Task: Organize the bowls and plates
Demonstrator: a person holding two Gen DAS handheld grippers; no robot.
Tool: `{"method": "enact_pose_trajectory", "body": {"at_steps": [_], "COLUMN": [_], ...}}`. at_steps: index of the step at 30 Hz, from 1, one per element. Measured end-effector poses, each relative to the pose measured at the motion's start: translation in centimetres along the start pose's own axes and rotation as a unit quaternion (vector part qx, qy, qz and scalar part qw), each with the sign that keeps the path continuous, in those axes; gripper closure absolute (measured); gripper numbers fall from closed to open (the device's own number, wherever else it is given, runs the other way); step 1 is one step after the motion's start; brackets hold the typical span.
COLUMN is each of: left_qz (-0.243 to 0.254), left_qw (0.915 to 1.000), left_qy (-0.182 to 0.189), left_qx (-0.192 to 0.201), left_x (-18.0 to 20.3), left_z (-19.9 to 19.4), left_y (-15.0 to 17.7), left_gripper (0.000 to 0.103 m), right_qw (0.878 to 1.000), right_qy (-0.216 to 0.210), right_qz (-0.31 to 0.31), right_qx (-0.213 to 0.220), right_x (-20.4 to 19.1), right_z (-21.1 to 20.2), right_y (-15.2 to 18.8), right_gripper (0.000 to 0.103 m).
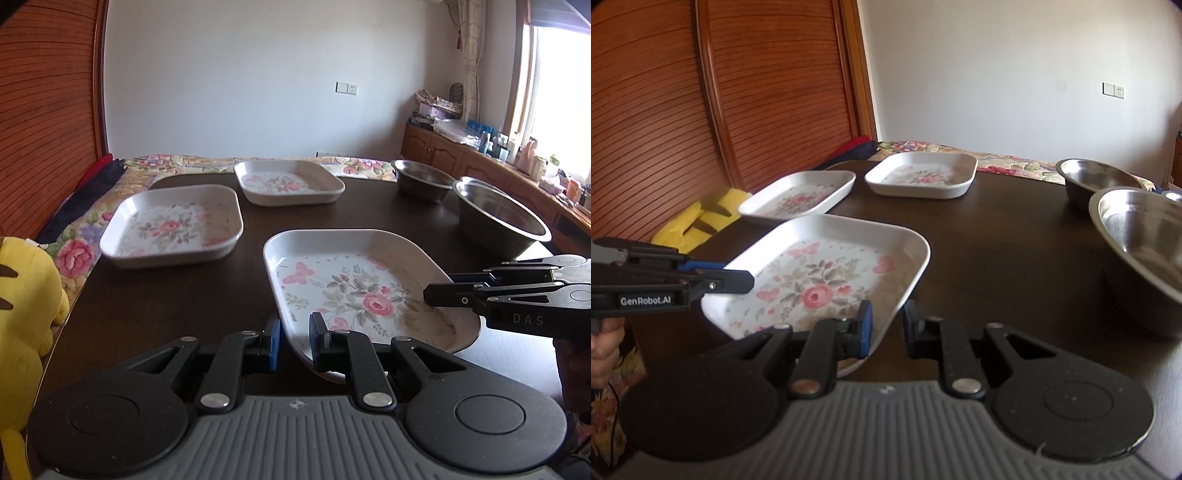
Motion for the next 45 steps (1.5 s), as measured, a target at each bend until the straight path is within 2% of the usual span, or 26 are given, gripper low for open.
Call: {"method": "enact_pose_trajectory", "body": {"at_steps": [18,29,31,32,33,34,45], "left_qz": [0.01,0.006,0.005,0.002,-0.001,-0.001,0.009], "left_qw": [0.9998,0.9998,0.9999,0.9999,1.0,1.0,0.9996], "left_qy": [-0.001,0.004,0.002,0.002,0.001,-0.001,-0.023], "left_qx": [-0.02,-0.017,-0.012,-0.01,-0.007,-0.003,0.014], "left_x": [-0.1,-0.3,-0.4,-0.5,-0.7,-0.8,-2.0], "left_z": [-0.2,0.1,0.0,-0.1,-0.2,-0.2,-0.2], "left_y": [1.3,1.0,0.9,0.8,0.7,0.6,-1.2], "left_gripper": [0.086,0.086,0.081,0.077,0.069,0.066,0.057], "right_qw": [1.0,1.0,1.0,1.0,1.0,1.0,0.999], "right_qy": [-0.008,-0.005,0.001,0.006,0.01,0.012,0.02], "right_qz": [0.011,0.016,0.012,0.012,0.013,0.014,-0.008], "right_qx": [-0.012,-0.01,-0.005,-0.002,0.0,0.003,0.038], "right_x": [-1.2,-1.3,-1.2,-1.0,-0.8,-0.7,0.3], "right_z": [-1.1,-1.2,-1.4,-1.5,-1.6,-1.7,-1.7], "right_y": [1.1,1.3,1.2,1.0,0.9,0.6,-3.0], "right_gripper": [0.082,0.079,0.075,0.066,0.063,0.061,0.058]}}
Point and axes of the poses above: each gripper's, at about its wrist camera, not at the fingertips, and z roughly the way its jaws point, x to its right, y to its underside, the point moved 6 cm from there along z, roughly the way its jaws point, and after that the axes turned 5 degrees about x, right-handed, at the moved point
